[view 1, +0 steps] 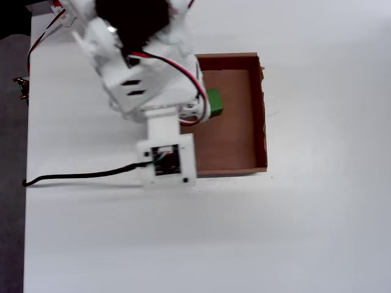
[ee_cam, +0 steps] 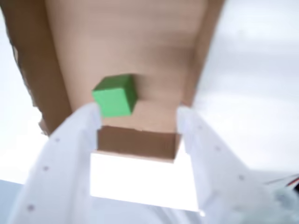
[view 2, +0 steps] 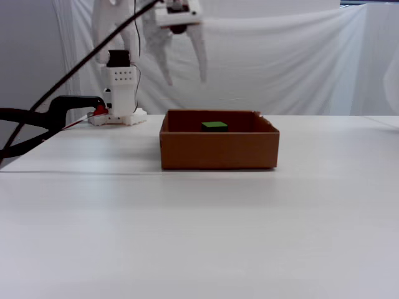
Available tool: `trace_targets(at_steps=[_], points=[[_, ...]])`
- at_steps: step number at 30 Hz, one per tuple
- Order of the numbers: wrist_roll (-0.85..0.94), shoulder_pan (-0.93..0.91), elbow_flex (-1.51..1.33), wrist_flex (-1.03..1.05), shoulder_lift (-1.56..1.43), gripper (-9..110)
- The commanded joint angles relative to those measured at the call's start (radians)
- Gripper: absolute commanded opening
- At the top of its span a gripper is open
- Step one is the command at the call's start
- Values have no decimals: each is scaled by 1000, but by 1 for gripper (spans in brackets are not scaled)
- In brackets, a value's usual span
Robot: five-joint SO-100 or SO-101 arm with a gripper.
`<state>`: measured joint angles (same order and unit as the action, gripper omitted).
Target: Grasp a green cube and put it in a box.
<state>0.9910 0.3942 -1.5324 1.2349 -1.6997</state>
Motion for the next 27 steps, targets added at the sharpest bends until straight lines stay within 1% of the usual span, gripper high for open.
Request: trace_targets(at_steps=[1,5,10,16,19,24,27], points=[[-8,-167,-103,23,-218,22],[-9,-402,-385,5,-454,22],[-9,-569,-736,-54,-707,22],[-9,-595,-1111,-112,-1043,22],[-43,-597,-1255,-124,-1232,22],[-57,-589,-1439,-146,-1422,22],[-57,-603,-1439,-86,-1474,22]])
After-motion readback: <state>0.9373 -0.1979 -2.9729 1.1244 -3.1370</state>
